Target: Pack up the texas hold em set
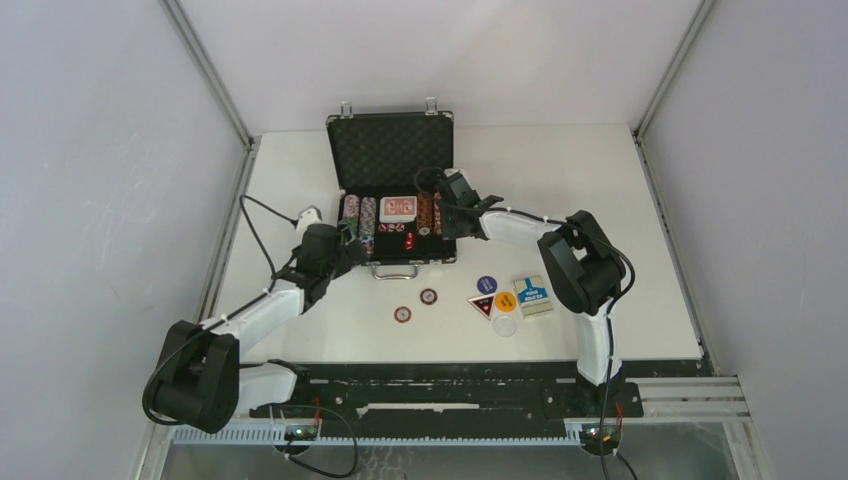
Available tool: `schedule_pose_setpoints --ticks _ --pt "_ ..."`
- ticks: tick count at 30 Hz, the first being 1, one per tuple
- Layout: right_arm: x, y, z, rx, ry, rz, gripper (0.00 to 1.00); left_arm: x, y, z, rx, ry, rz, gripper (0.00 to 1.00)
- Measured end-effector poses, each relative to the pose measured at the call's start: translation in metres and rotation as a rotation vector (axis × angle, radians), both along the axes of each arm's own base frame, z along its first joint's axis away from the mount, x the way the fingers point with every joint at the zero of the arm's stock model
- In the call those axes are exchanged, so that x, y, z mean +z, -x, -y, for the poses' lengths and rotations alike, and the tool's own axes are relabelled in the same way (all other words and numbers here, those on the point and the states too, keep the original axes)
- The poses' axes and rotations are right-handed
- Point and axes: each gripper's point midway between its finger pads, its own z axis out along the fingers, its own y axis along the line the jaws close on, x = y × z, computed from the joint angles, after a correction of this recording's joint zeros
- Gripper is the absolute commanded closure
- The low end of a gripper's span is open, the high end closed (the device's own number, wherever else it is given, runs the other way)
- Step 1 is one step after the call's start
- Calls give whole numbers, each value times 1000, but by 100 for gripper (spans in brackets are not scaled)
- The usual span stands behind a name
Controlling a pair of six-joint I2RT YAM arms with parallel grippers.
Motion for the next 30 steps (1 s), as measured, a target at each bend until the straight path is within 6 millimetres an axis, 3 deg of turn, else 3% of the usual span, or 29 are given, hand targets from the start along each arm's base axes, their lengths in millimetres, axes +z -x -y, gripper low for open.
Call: schedule_pose_setpoints --ticks 9,18,24,26,30 --pt "3 8 -5 18 28 21 100 0 1 3 -12 9 -2 1" --pt "34 24 -15 54 30 85 100 5 0 5 -22 23 12 1" --pt "43 34 -16 64 32 104 100 11 -1 6 -23 30 31 1" --pt "45 42 -14 69 41 111 87 11 -1 8 -31 37 30 1" --pt "62 67 -14 109 41 132 50 12 -1 12 -47 52 32 1"
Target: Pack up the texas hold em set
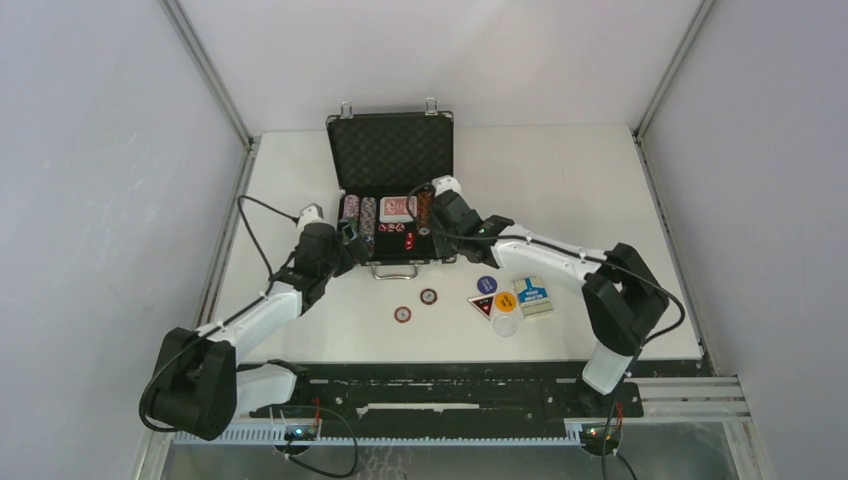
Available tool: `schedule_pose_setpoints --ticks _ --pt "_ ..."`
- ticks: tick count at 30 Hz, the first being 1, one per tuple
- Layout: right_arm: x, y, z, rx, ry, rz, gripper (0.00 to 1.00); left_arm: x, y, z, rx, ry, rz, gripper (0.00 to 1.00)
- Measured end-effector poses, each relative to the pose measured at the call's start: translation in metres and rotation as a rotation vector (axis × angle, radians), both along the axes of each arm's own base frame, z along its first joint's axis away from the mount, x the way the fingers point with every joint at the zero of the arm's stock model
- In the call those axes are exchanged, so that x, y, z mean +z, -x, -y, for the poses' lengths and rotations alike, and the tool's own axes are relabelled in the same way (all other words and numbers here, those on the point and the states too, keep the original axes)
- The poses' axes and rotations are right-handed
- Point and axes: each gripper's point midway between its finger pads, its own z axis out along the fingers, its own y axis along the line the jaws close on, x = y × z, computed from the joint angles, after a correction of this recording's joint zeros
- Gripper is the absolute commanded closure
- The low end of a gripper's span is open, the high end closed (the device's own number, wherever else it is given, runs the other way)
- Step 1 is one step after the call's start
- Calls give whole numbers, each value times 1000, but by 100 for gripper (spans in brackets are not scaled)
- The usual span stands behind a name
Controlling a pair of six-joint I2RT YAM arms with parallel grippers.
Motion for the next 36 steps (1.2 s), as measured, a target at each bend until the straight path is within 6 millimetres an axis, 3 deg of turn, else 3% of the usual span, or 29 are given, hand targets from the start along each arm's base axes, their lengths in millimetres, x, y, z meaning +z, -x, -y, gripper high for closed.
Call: schedule_pose_setpoints --ticks 2,6,9,12,18,36 --pt "12 15 -9 40 -13 9 41 2 0 2 -9 10 3 1" --pt "21 53 -38 156 -20 14 36 12 1 7 -20 43 27 2" --pt "5 76 -50 212 4 -19 36 19 1 9 -23 68 45 2" --pt "-23 92 -56 246 48 -74 36 25 3 11 -31 85 56 2" --pt "-63 103 -52 248 117 -145 36 26 10 8 -28 86 62 2" --pt "-78 97 -41 199 133 -173 37 21 14 7 -28 80 44 2"
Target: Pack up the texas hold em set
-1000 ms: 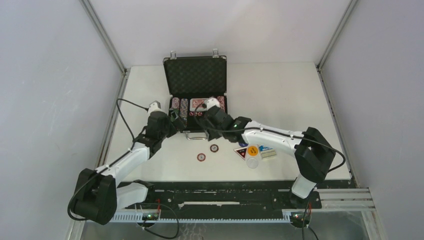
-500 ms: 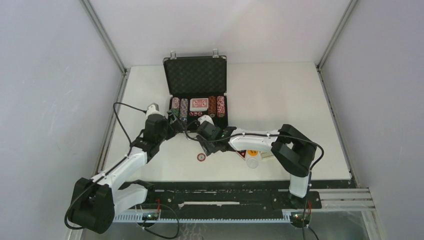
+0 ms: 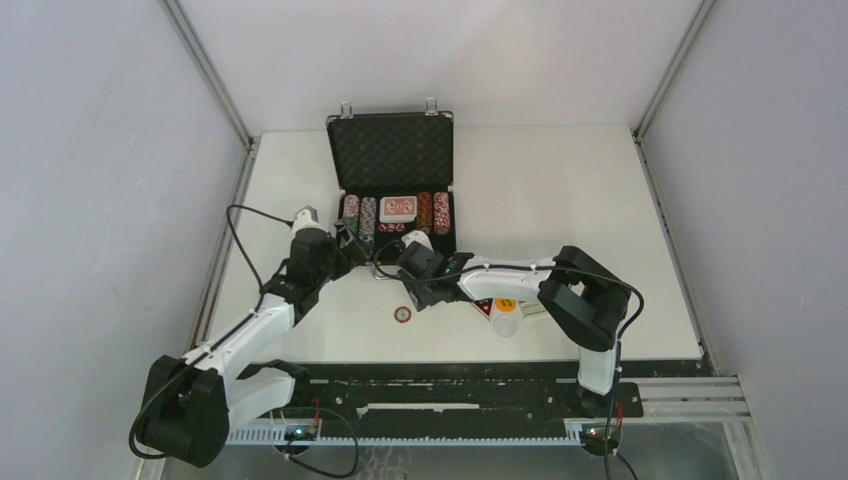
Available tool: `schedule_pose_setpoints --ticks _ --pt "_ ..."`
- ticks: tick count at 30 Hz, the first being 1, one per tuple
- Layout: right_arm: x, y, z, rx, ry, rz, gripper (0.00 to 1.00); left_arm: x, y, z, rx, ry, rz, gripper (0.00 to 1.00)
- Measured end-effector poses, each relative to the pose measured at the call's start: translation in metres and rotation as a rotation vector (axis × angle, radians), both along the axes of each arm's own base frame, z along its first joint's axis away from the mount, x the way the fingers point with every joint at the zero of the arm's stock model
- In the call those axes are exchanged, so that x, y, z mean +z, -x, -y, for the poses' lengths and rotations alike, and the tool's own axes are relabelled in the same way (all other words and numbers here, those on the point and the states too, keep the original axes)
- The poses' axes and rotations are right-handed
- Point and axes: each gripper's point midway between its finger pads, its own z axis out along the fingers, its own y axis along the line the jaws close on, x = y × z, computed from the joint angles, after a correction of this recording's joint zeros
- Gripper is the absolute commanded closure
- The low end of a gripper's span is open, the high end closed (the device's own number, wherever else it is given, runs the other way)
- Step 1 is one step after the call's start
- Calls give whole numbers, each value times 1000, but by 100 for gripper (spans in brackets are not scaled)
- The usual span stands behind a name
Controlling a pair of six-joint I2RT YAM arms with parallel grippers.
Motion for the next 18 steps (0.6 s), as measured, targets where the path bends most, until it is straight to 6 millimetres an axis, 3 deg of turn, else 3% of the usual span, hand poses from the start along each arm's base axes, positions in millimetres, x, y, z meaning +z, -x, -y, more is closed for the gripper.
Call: schedule_pose_setpoints --ticks 9,18 --pt "-5 1 5 -11 6 -7 40 0 0 0 0 0 0 2" --pt "-5 1 4 -11 4 -6 49 -1 0 0 -1 -1 -2 2"
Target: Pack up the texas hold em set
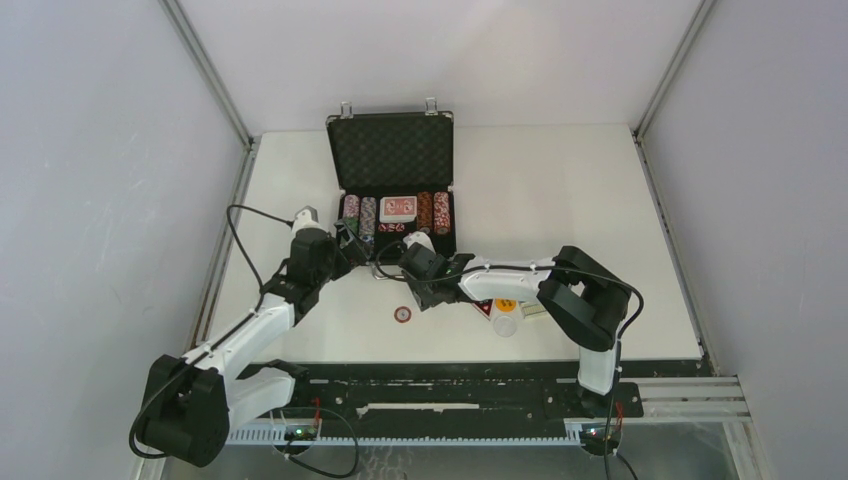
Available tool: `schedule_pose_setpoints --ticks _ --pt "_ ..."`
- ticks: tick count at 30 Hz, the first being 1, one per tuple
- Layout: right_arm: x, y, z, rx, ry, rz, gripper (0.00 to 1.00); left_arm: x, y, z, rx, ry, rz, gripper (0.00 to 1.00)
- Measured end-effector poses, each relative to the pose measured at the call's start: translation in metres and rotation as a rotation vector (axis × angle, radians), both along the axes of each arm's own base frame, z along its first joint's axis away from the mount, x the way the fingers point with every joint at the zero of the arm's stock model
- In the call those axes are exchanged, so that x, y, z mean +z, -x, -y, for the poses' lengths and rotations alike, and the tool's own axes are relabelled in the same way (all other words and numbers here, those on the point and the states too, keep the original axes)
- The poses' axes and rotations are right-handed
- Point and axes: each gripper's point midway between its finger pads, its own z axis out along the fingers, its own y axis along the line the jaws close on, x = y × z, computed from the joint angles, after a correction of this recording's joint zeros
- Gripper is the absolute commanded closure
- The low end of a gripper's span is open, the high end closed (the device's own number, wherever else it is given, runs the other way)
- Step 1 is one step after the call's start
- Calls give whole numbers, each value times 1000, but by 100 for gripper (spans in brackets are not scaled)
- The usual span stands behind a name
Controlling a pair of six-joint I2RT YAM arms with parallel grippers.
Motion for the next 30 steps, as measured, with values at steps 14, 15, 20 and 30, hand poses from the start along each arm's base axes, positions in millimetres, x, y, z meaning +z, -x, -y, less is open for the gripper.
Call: schedule_pose_setpoints --ticks 14,15,20,30 --pt "3 2 5 -2 2 4 65 -1 0 0 -2 0 -2 2" --pt "6 3 6 -2 -4 7 65 -1 0 1 -3 1 -3 2" --pt "35 1 5 -4 -66 47 65 -4 1 6 -29 14 -17 2" --pt "66 13 25 39 -127 151 65 3 7 61 -266 213 -27 14"
